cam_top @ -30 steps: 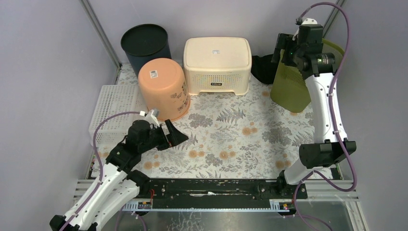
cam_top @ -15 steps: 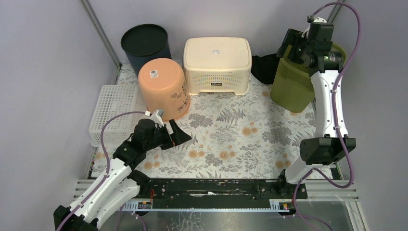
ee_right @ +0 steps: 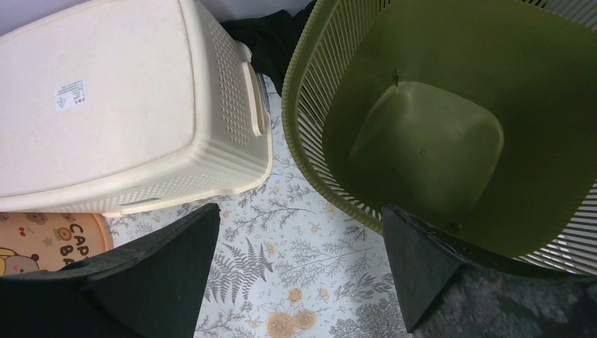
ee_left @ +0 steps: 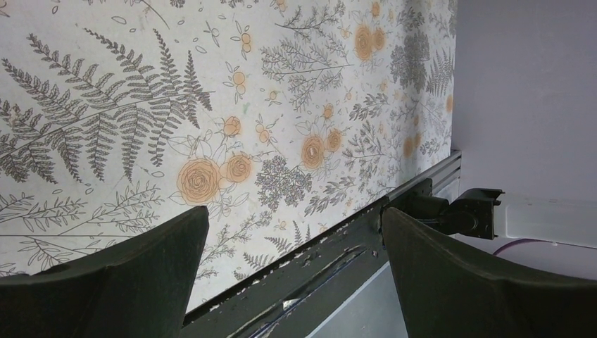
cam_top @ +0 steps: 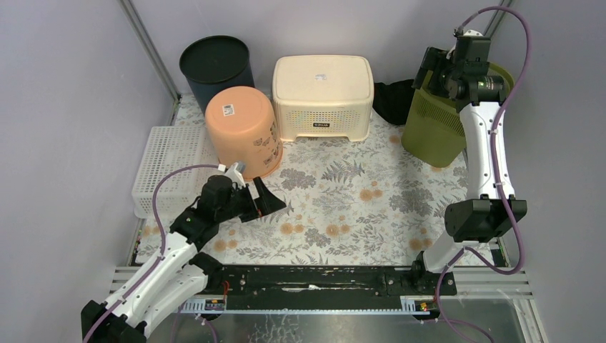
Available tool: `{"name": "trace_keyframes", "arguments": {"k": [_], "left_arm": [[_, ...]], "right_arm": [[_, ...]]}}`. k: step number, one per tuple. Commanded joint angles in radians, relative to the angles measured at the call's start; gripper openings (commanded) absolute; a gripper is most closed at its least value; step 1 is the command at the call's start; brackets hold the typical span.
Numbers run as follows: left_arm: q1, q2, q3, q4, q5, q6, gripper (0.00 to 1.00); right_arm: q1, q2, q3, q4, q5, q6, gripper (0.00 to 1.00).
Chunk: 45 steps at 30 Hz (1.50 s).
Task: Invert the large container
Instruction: Move the container to the center of the board.
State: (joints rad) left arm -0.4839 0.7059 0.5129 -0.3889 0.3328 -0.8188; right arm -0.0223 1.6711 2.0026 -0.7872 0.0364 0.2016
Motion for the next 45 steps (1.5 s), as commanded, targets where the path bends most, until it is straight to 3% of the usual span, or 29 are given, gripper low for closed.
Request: {"name": "trace_keyframes", "arguments": {"k": [1,7,21,27,33,45], "left_arm": [[-0.004,-0.002,0.056,0.026,0.005,0.029,1.0],[-0.004,-0.011,0.067,0.007,0.005,0.034,1.0],[-0.004,-0.018,0.059,-0.001,-0.002,0.04,1.0],[-0.004,-0.02,0.054,0.002,-0.004,0.041,1.0],[-0.004,-0.024,0.051,0.001,-0.004,0.041,1.0],[-0.004,-0.04,0.039,0.001,-0.005,0.038,1.0]], "right_arm": [[0.001,0.015,0.0,-0.016,-0.01,-0.03,0.91],[0.001,0.051,-0.02,-0.041,-0.059,-0.038,0.89],[0.014,0.092,-0.058,-0.072,0.033,-0.046,0.77],[0.015,0.089,-0.098,-0.063,0.021,-0.038,0.58],[0.015,0.072,-0.115,-0.061,0.012,-0.021,0.32],[0.047,-0.042,-0.186,-0.043,-0.039,0.014,0.17]]}}
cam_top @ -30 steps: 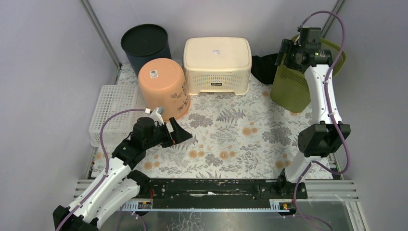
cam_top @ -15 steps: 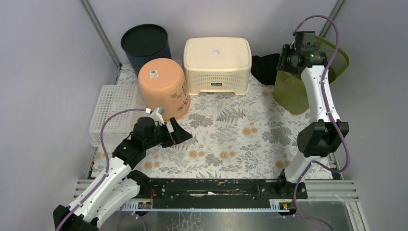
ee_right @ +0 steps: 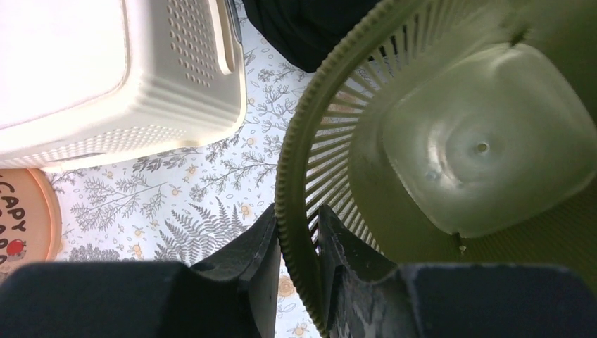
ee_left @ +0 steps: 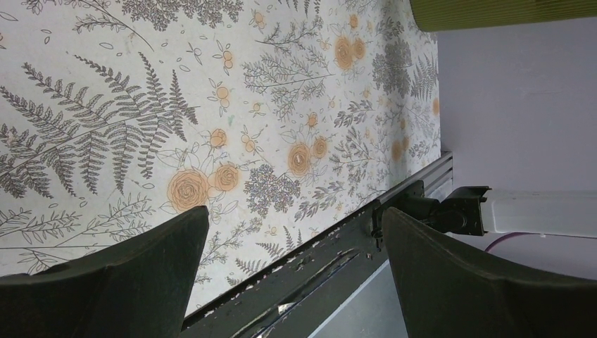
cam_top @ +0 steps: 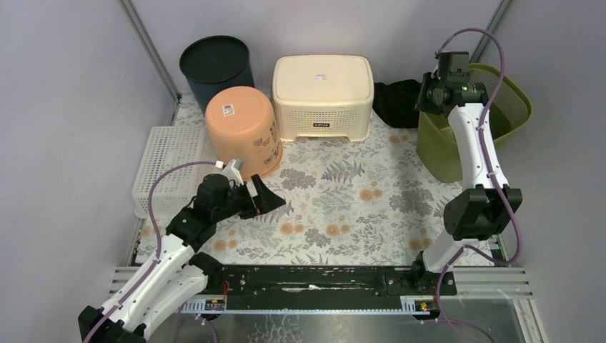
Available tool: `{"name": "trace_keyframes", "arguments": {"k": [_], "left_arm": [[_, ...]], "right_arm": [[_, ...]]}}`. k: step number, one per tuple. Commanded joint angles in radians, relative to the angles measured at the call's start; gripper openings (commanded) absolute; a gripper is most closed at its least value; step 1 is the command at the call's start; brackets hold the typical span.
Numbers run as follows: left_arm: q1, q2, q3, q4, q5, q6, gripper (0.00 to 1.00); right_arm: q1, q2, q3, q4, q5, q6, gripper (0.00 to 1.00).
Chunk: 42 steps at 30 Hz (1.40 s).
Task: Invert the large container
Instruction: Move the container to the center of the board.
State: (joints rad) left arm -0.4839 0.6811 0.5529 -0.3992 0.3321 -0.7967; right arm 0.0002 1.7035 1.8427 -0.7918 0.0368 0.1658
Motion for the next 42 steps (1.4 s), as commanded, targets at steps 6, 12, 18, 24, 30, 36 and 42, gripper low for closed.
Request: {"name": "trace_keyframes", "arguments": {"k": [6,12,18,24,30,36,42], "left_arm": [[-0.004,-0.029,0.005,0.003,-0.005,0.014,1.0],[-0.004,-0.052,0.014,-0.017,-0.01,0.013,1.0],[-0.004,-0.074,0.029,-0.045,-0.019,0.013,1.0],[-0.004,-0.108,0.033,-0.065,-0.027,0.004,1.0],[-0.004,-0.127,0.025,-0.07,-0.027,-0.001,1.0],[-0.004,-0.125,0.04,-0.081,-0.034,0.008,1.0],[-0.004,-0.127,0.052,-0.093,-0.039,0.011,1.0]], "right_arm": [[0.074,-0.14,-0.069,-0.04,-0.078,0.065,0.15],[0.16,-0.194,-0.125,-0.048,-0.108,0.086,0.14],[0.256,-0.25,-0.187,-0.031,-0.149,0.133,0.15],[0.324,-0.337,-0.295,0.06,-0.219,0.227,0.16],[0.399,-0.364,-0.325,0.122,-0.225,0.296,0.17],[0.456,-0.399,-0.411,0.266,-0.26,0.413,0.19],[0.532,-0.373,-0.402,0.315,-0.26,0.45,0.28]]}}
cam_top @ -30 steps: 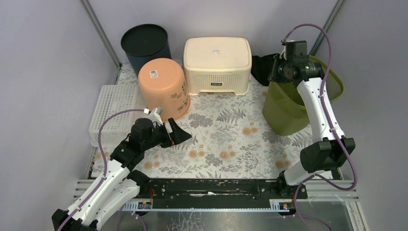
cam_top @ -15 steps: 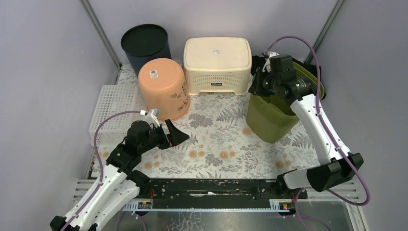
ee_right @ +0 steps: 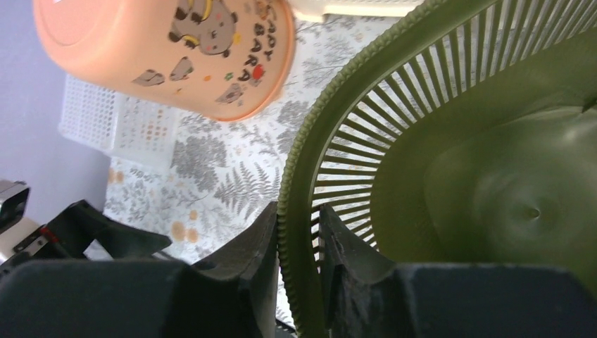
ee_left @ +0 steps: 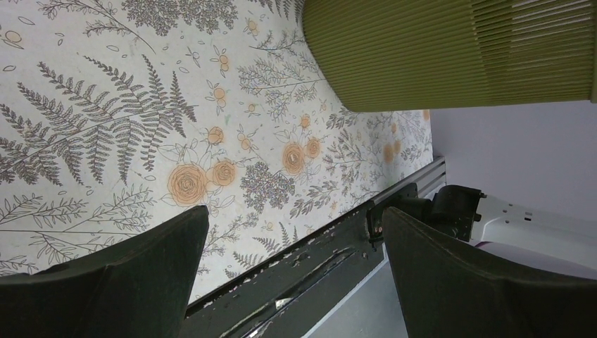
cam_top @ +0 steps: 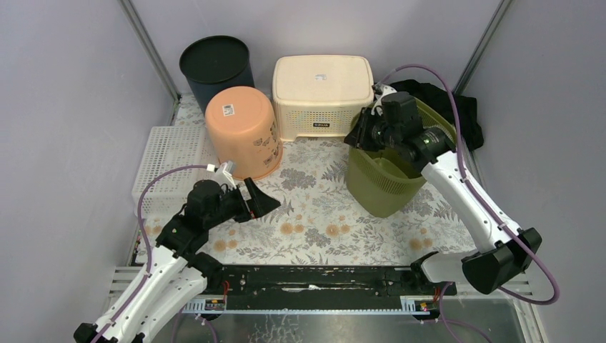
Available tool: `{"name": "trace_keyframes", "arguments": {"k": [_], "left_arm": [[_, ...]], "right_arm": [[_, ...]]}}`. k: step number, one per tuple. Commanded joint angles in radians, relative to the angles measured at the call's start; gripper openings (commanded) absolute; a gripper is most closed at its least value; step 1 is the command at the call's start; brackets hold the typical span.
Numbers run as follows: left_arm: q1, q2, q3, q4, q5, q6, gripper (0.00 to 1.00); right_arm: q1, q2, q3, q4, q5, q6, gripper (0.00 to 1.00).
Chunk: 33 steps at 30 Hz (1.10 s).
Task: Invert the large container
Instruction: Move the container to the center of the board.
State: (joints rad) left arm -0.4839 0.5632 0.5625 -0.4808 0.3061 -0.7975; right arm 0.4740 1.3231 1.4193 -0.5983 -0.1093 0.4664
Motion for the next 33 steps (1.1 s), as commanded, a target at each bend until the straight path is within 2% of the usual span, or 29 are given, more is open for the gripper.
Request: {"name": "trace_keyframes", "arguments": {"k": [1,4,10,15,21,33], "left_arm": [[-0.004,-0.01,0.047,-0.015,-0.016,0.013,1.0],[-0.004,-0.009,0.062,-0.028,-0.024,0.018,1.0],[-0.004,-0.018,0.086,-0.055,-0.034,0.023,1.0],[-0.004,-0.014,0.107,-0.067,-0.033,0.025,1.0],[-0.004,-0.02,0.14,-0.107,-0.056,0.037,1.0],[-0.004,-0.025,0.175,-0.137,-0.066,0.034,1.0]], "right_arm": [[0.072,0.023,0.04,0.103,-0.112,0.139,0.31],[0.088,0.073,0.115,0.025,-0.106,0.087,0.4],[0.089,0.141,0.279,-0.2,-0.04,-0.092,0.65],[0.089,0.152,0.366,-0.334,0.021,-0.187,0.74],[0.089,0.119,0.367,-0.415,0.093,-0.25,0.78],[0.09,0.046,0.275,-0.44,0.076,-0.279,0.77]]}}
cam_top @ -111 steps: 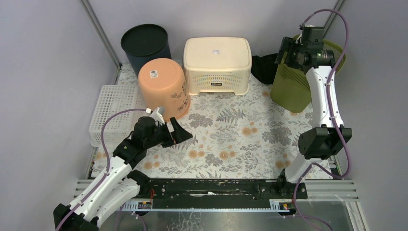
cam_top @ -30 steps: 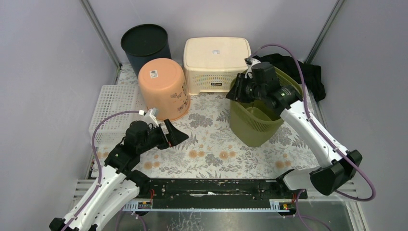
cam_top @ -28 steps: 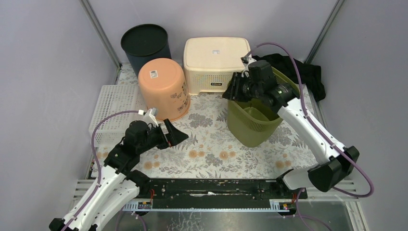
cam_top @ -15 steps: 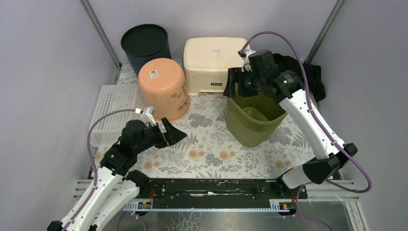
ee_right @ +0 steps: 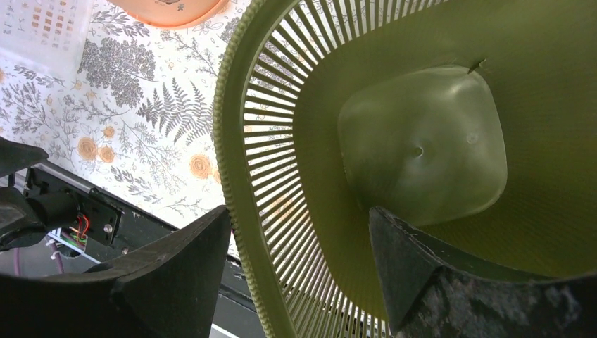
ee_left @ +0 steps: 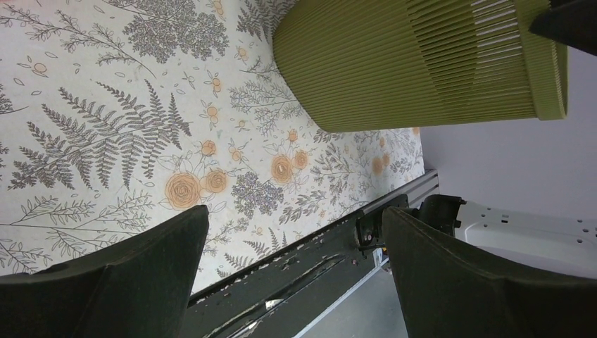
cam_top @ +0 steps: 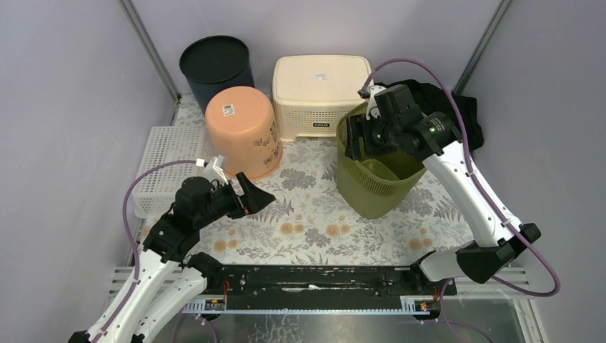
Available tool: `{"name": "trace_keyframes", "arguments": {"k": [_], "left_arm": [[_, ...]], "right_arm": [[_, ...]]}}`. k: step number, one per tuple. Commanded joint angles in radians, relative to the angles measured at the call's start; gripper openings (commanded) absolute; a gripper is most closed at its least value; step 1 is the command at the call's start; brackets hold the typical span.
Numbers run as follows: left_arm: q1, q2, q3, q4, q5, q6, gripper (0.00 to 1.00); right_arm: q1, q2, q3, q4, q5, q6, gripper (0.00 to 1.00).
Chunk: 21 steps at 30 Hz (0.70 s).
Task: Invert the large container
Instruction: Move the container to the center of the board.
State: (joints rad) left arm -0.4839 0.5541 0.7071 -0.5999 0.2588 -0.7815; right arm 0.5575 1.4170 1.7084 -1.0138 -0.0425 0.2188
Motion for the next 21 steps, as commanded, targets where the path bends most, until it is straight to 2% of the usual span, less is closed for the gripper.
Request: {"name": "trace_keyframes", "arguments": {"k": [1,12,21], "left_arm": [[-0.004,-0.019,0.031,-0.021,-0.019,0.016,1.0],[-0.004,-0.025,0.026,-0.026,-0.024,0.011,1.0],[-0.004,-0.02,0.017,-0.013,-0.027,0.013,1.0]], "right_arm": [[0.006,-0.053,-0.018,-0.027,0.007,-0.031,0.77],[0.007,-0.161,-0.102,-0.016,-0.099,-0.026,0.72],[0.007,-0.196,-0.133,0.039,-0.213,-0.024,0.78]]}}
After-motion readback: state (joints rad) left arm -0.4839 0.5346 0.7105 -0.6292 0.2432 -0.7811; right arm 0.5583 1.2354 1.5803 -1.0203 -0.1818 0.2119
